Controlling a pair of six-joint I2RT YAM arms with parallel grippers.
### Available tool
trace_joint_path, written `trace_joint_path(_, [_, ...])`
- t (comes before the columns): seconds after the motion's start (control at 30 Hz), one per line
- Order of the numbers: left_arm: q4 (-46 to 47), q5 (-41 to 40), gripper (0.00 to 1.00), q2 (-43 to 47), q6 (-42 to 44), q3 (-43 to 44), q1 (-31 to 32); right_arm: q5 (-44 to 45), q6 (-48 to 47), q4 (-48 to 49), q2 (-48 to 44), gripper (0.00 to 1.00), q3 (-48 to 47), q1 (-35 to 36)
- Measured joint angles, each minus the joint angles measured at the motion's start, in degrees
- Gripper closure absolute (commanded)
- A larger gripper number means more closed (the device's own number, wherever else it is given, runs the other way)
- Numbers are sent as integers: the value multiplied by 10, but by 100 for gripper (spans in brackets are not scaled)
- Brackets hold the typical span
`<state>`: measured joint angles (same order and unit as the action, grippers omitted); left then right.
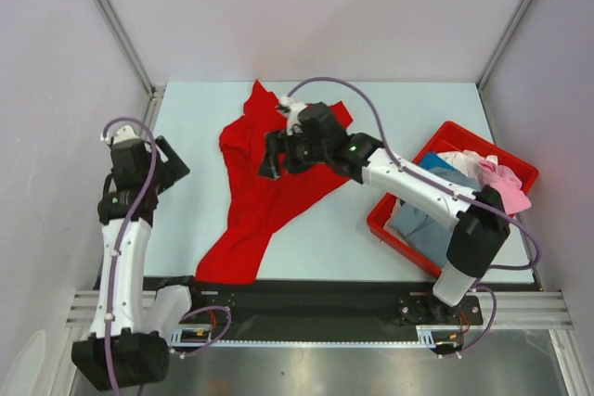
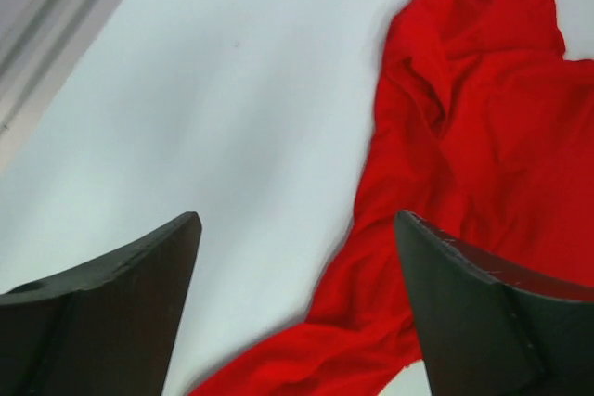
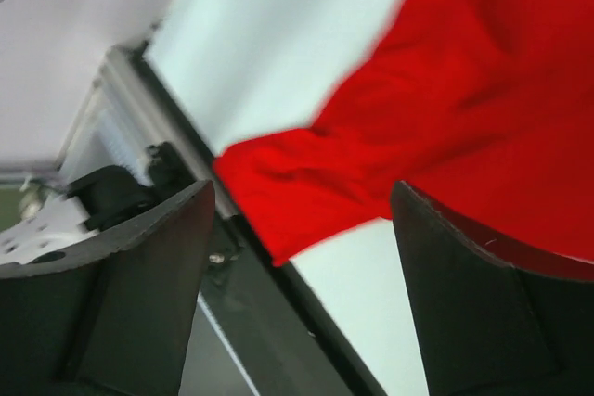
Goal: Fold and stack the t-shirts
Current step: Flatten the tshirt out
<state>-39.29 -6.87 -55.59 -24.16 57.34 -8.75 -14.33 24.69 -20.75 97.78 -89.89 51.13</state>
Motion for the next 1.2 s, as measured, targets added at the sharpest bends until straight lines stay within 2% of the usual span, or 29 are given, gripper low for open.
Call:
trace_joint_path(0.13, [11,48,8,44,-21,-73,-1,14,15,-26,-46,28,72,-76])
trace_joint_path(0.17, [11,61,7,39,-29,-84,-1,16,25,-31,-63,38,99,-102])
trace_joint_path(0.27, [21,97,14,12,-49,-133,4,36,41,-63,-92,47,145,-161])
trace_joint_path(0.3, [28,115,18,5,-53,-151,7,40,42,-74,-93,47,148,-174])
trace_joint_path(0.4, [68,178,10,-25,-59,-187,28,61,35,-98,-81,40,148,-196])
trace_joint_path(0.43, [80,185,10,-49,-60,-187,47,69,28,-106,-72,39,146,-204])
trace_joint_path(0.53, [94,190,18,-148,-58,-148,123,81,17,-128,-31,38,132,-228])
trace_joint_path(0.6, [93,187,29,-211,-59,-113,164,86,15,-139,8,39,119,-256])
trace_joint_path(0.63, [91,179,29,-229,-58,-102,177,91,14,-142,27,40,116,-272])
trace_joint_path(0.87, [70,136,30,-249,-43,-83,204,118,18,-165,110,44,82,-324])
trace_joint_path(0.93, [70,133,39,-257,-37,-80,209,117,26,-162,132,46,65,-333])
trace_joint_path(1.0, [66,130,40,-266,-28,-80,214,117,32,-162,142,48,64,-339])
trace_joint_path(1.07, [60,126,46,-270,-23,-81,219,117,38,-163,148,57,65,-344])
trace_joint_path(1.2, [55,127,43,-269,-17,-90,223,124,54,-162,150,59,68,-353])
